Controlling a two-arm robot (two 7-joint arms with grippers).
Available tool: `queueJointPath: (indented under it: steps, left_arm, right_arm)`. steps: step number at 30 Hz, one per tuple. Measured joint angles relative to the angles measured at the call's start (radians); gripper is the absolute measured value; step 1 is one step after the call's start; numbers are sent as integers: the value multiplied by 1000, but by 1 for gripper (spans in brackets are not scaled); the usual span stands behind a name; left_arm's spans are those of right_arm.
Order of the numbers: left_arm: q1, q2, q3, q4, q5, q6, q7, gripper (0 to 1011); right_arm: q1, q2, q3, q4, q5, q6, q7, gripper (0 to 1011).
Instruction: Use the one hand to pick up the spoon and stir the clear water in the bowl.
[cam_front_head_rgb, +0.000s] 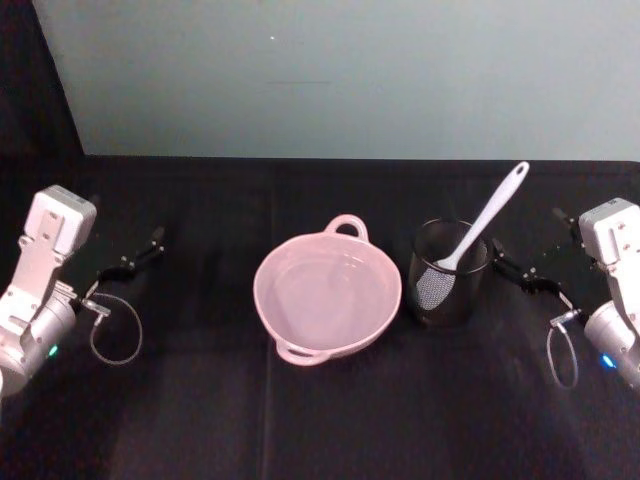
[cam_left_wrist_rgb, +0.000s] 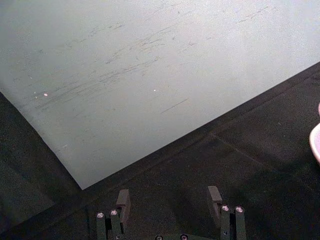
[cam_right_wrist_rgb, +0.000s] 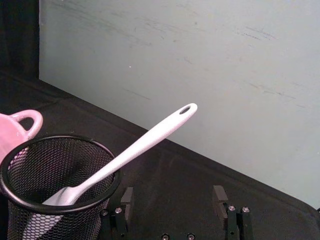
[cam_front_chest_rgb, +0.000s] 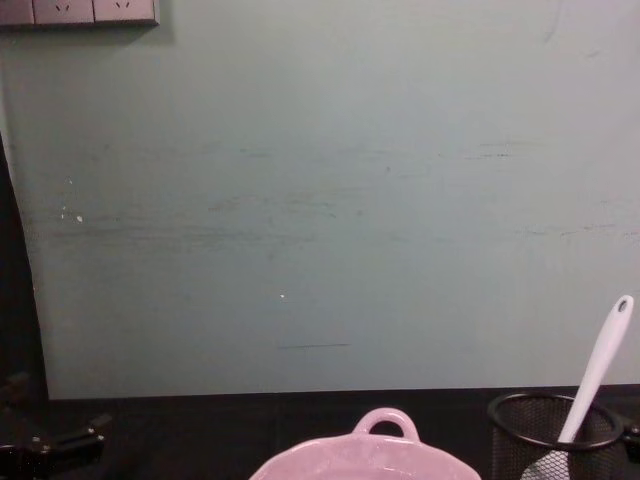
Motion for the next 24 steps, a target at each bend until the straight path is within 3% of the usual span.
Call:
queueJointPath:
  steps: [24]
  left_arm:
    - [0,0,0,0,0,0,0,1011]
  right_arm:
    - [0,0,0,0,0,0,0,1003]
